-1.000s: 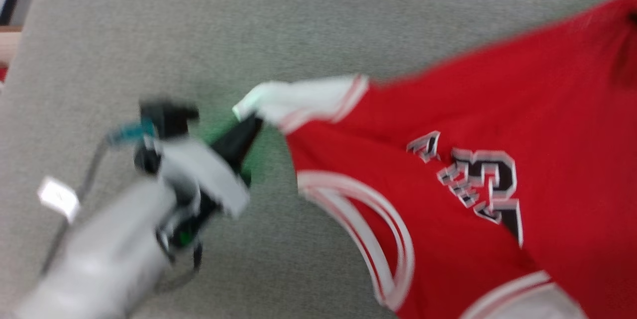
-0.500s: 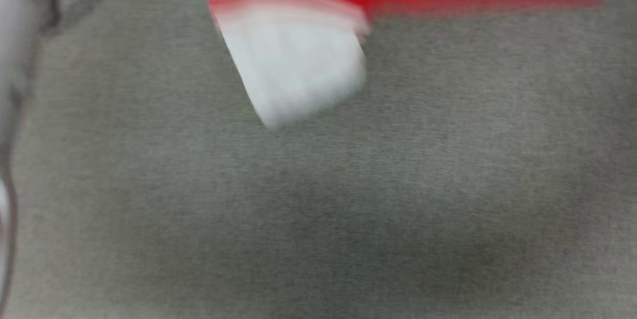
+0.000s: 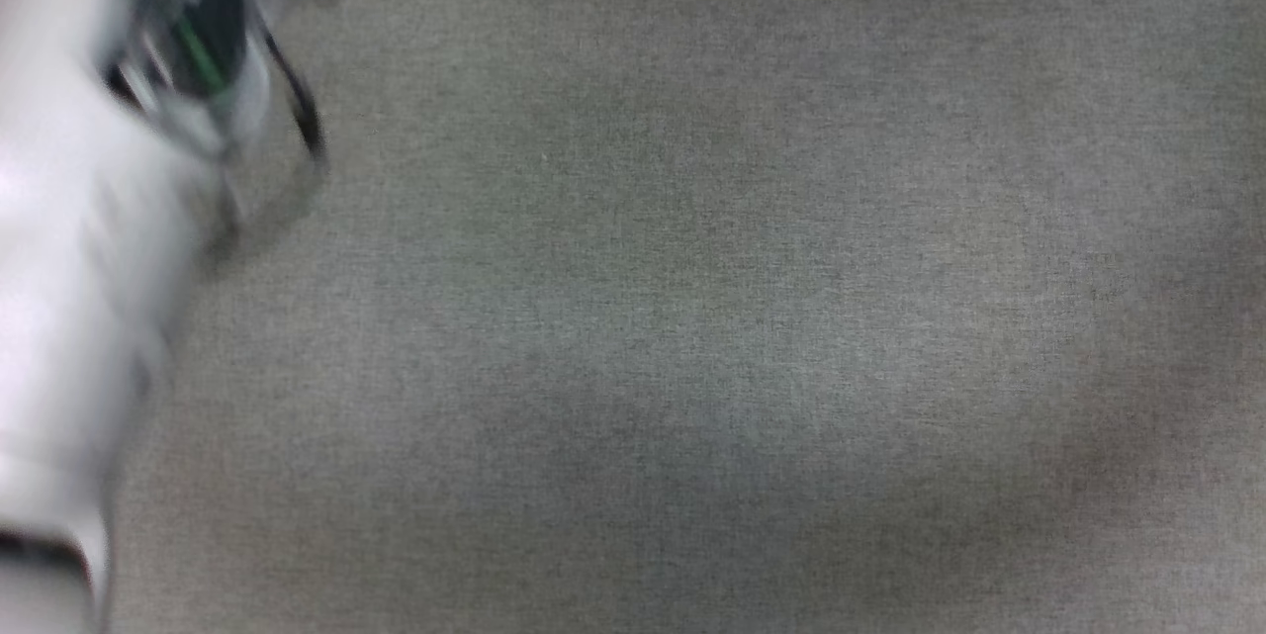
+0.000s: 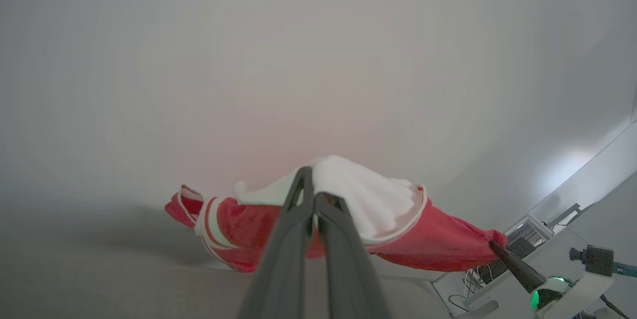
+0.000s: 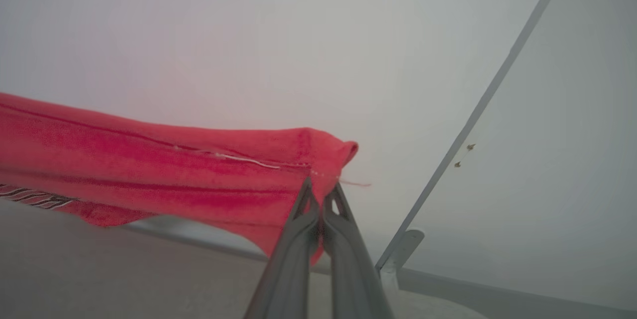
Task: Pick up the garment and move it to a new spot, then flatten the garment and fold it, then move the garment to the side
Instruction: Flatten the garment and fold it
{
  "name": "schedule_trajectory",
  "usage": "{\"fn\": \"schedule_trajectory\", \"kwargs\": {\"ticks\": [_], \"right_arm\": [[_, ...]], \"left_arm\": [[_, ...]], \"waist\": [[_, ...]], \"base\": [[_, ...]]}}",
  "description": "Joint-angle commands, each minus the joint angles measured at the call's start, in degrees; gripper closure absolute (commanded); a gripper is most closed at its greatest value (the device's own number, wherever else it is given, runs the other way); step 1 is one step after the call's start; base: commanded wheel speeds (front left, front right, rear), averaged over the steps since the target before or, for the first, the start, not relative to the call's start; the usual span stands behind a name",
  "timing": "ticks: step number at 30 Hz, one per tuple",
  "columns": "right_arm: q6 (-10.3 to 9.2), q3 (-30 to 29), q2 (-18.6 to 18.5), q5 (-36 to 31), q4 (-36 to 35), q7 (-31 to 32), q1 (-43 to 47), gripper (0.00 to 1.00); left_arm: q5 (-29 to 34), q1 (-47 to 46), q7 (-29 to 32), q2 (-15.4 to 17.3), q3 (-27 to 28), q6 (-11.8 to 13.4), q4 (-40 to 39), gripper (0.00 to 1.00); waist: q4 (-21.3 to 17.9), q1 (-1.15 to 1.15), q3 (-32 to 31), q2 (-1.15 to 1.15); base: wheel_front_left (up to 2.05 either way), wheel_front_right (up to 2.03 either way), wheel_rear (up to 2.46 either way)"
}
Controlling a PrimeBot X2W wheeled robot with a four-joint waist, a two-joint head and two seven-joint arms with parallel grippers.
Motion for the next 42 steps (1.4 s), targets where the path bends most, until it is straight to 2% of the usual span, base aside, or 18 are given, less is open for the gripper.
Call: {"fn": "schedule_trajectory", "kwargs": {"ticks": [1,4,6,13,15,18,23,29,34,38,42], "right_arm": [[-0.20,1.88,-1.95,2.64,-1.58,0.18,5.01,1.00],[-0.18,4.57,-4.62,6.23,-5.62,-0.18,13.63,1.00],[-0.17,5.77,-6.36,8.96,-9.63,-0.52,19.94,1.00],[-0.17,5.16,-12.83,15.24,-23.61,2.05,40.87,1.00],[-0.17,4.68,-13.51,15.74,-25.72,3.03,43.47,1.00],[-0.17,2.03,-15.75,17.09,-31.53,6.16,51.18,1.00],[-0.16,-6.29,-17.00,16.75,-40.83,10.37,64.60,1.00],[-0.16,-19.16,-14.28,12.85,-53.74,17.84,81.24,1.00],[-0.16,-31.11,-7.98,8.45,-64.62,24.84,89.23,1.00],[-0.16,-33.94,-3.98,6.46,-68.98,29.54,86.42,1.00],[-0.16,-32.52,-2.82,4.92,-65.98,32.24,78.62,1.00]], "left_arm": [[-2.01,6.71,-1.21,0.96,-0.49,0.18,-3.52,1.00],[-3.80,17.15,-1.92,1.77,-3.04,0.16,-10.98,1.00],[-4.71,23.30,-2.46,3.50,-4.51,0.14,-15.29,1.00],[-5.09,40.62,-4.93,8.25,-4.95,0.12,-26.22,1.00],[-4.78,43.02,-5.06,8.61,-5.04,0.12,-27.47,1.00],[-3.51,48.83,-5.39,10.48,-5.38,0.12,-30.59,1.00],[-1.65,57.60,-5.41,12.47,-4.41,0.12,-36.55,1.00],[0.38,67.40,-5.37,14.45,-1.91,0.11,-42.23,1.00],[2.22,69.36,-5.37,14.89,-0.42,0.11,-44.76,1.00],[1.43,63.57,-4.75,13.57,-0.97,0.11,-43.63,1.00],[0.66,55.74,-3.49,11.53,-1.22,0.11,-39.78,1.00]], "waist": [[0.36,0.00,-0.44,0.00],[1.11,0.00,-1.18,0.00],[1.34,0.00,-1.93,0.00],[1.10,0.00,-5.98,0.00],[0.97,0.00,-6.66,0.00],[1.15,0.00,-8.39,0.00],[1.52,0.00,-9.33,0.00],[1.47,0.00,-9.60,0.00],[2.09,0.00,-9.19,0.00],[2.50,0.00,-8.95,0.00],[2.54,0.00,-8.59,0.00]], "base": [[0.00,0.00,0.00],[0.00,0.00,0.00],[0.00,0.00,0.00],[0.00,0.00,0.00],[0.00,0.00,0.00],[0.00,0.00,0.00],[0.00,0.00,0.00],[0.00,0.00,0.00],[0.00,0.00,0.00],[0.00,0.00,0.00],[0.00,0.00,0.00]]}}
